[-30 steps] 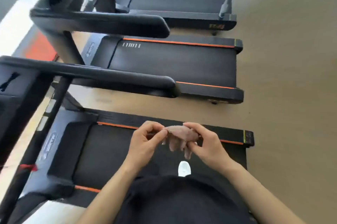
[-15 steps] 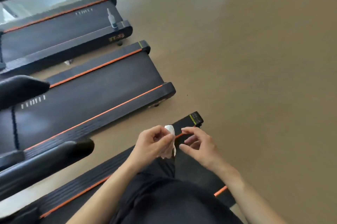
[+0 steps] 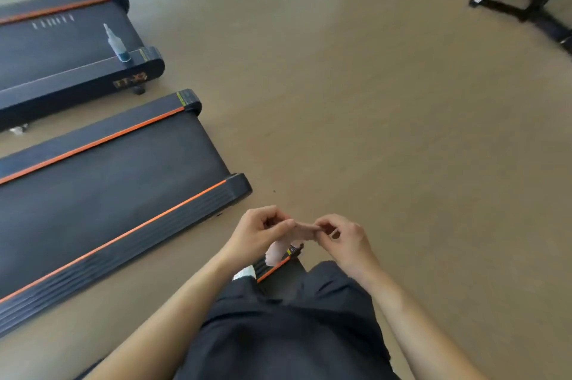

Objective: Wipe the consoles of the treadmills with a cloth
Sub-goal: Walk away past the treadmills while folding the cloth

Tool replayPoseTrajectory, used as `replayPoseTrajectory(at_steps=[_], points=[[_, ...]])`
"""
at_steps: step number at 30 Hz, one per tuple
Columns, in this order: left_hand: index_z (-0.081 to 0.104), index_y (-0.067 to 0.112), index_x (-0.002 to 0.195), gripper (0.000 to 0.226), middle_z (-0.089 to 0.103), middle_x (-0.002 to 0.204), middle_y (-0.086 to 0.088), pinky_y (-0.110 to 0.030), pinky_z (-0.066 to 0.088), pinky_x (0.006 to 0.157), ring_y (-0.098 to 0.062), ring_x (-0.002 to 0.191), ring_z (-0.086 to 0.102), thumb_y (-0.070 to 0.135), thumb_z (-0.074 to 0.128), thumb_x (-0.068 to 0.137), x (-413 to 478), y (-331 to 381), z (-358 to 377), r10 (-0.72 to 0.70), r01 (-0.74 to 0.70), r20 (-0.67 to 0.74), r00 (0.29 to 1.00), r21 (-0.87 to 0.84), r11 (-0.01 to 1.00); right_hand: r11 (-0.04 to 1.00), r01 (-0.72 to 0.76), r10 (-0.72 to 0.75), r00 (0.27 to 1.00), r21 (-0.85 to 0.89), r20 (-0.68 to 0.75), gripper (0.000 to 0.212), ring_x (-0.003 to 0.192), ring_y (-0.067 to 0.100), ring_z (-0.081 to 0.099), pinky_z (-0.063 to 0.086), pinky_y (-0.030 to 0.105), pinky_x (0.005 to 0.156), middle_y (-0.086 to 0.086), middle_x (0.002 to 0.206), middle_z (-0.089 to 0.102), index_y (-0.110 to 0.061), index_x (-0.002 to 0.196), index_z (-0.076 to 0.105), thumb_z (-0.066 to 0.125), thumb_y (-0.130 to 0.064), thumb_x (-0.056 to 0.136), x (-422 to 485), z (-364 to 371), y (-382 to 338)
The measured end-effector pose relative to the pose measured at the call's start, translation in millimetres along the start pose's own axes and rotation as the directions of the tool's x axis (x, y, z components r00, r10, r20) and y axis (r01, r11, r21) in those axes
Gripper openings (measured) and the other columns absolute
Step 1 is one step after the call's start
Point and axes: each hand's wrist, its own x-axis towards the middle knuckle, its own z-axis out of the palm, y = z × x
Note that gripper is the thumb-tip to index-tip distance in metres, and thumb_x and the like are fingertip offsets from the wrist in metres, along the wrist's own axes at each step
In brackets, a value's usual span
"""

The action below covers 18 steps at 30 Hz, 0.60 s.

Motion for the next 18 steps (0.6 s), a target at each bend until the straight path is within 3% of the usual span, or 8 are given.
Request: replayPoseTrajectory(at_steps=[3, 7, 9, 11, 13, 15, 18], points=[[0.075, 0.013, 0.088, 0.016, 0.071, 0.077, -0.013, -0.031, 0.045, 0.067, -0.010, 0.069, 0.056, 0.024, 0.070, 0.098, 55.3, 1.0, -2.3, -0.002, 0.002, -0.008, 1.000, 0.037, 0.999, 0.999, -0.026, 0.026, 1.000, 0.024, 0.016, 0.013, 0.079, 0.000, 0.065, 0.049, 0.013, 0.068, -0.014, 0.084, 0.072, -0.027, 0.091, 0.072, 0.067, -0.016, 0.095, 48.8, -23.0, 15.1], [0.072, 0.013, 0.090, 0.016, 0.069, 0.067, -0.016, -0.027, 0.042, 0.051, -0.016, 0.052, 0.052, 0.027, 0.069, 0.098, 144.1, -8.9, 1.2, 0.004, -0.003, -0.011, 1.000, 0.082, 0.997, 0.998, -0.032, 0.031, 0.999, 0.061, 0.009, 0.019, 0.073, 0.000, 0.064, 0.050, 0.021, 0.066, -0.014, 0.078, 0.069, -0.028, 0.093, 0.067, 0.058, -0.013, 0.100, 141.7, -42.4, 53.1], [0.075, 0.017, 0.094, 0.011, 0.069, 0.069, -0.011, -0.028, 0.045, 0.051, -0.013, 0.052, 0.054, 0.029, 0.073, 0.095, 196.1, -30.5, 6.4, 0.018, -0.013, -0.034, 0.999, 0.151, 0.988, 0.999, -0.012, 0.012, 1.000, 0.050, 0.005, 0.020, 0.069, -0.004, 0.062, 0.045, 0.018, 0.063, -0.013, 0.076, 0.067, -0.026, 0.093, 0.065, 0.054, -0.011, 0.101, 192.9, -48.2, 76.9], [0.077, 0.023, 0.096, 0.009, 0.068, 0.073, -0.004, -0.030, 0.048, 0.060, -0.005, 0.058, 0.055, 0.031, 0.076, 0.092, 256.7, -61.3, 11.9, 0.024, -0.012, -0.039, 0.999, 0.264, 0.965, 0.998, 0.008, -0.010, 1.000, 0.061, 0.028, 0.019, 0.069, -0.006, 0.063, 0.045, 0.012, 0.061, -0.011, 0.076, 0.068, -0.021, 0.094, 0.065, 0.052, -0.009, 0.102, 249.6, -50.8, 109.1], [0.079, 0.025, 0.088, 0.007, 0.064, 0.076, 0.005, -0.023, 0.046, 0.064, -0.005, 0.066, 0.058, 0.030, 0.076, 0.092, 327.6, -89.2, 20.1, 0.042, -0.021, -0.055, 0.998, 0.334, 0.942, 0.995, 0.053, -0.057, 0.998, 0.087, 0.042, 0.018, 0.074, -0.001, 0.066, 0.049, 0.012, 0.064, -0.009, 0.081, 0.070, -0.023, 0.096, 0.065, 0.053, -0.012, 0.103, 319.6, -54.4, 148.6], [0.076, 0.025, 0.078, 0.015, 0.061, 0.074, 0.010, -0.016, 0.040, 0.061, -0.003, 0.065, 0.056, 0.027, 0.075, 0.093, 399.0, -109.9, 31.5, 0.058, -0.011, -0.144, 0.988, 0.307, 0.952, 0.988, 0.135, -0.141, 0.987, 0.071, 0.080, 0.016, 0.083, 0.000, 0.066, 0.052, 0.014, 0.070, -0.012, 0.088, 0.070, -0.028, 0.097, 0.065, 0.054, -0.018, 0.103, 399.2, -66.3, 185.3], [0.068, 0.020, 0.073, 0.023, 0.056, 0.071, 0.011, -0.016, 0.037, 0.061, -0.002, 0.061, 0.050, 0.026, 0.072, 0.095, 464.7, -115.3, 35.2, 0.040, 0.011, -0.260, 0.965, 0.194, 0.981, 0.983, 0.161, -0.174, 0.970, 0.087, 0.172, 0.017, 0.080, 0.003, 0.066, 0.054, 0.017, 0.071, -0.011, 0.087, 0.068, -0.028, 0.099, 0.065, 0.051, -0.019, 0.104, 483.3, -94.0, 202.8]])
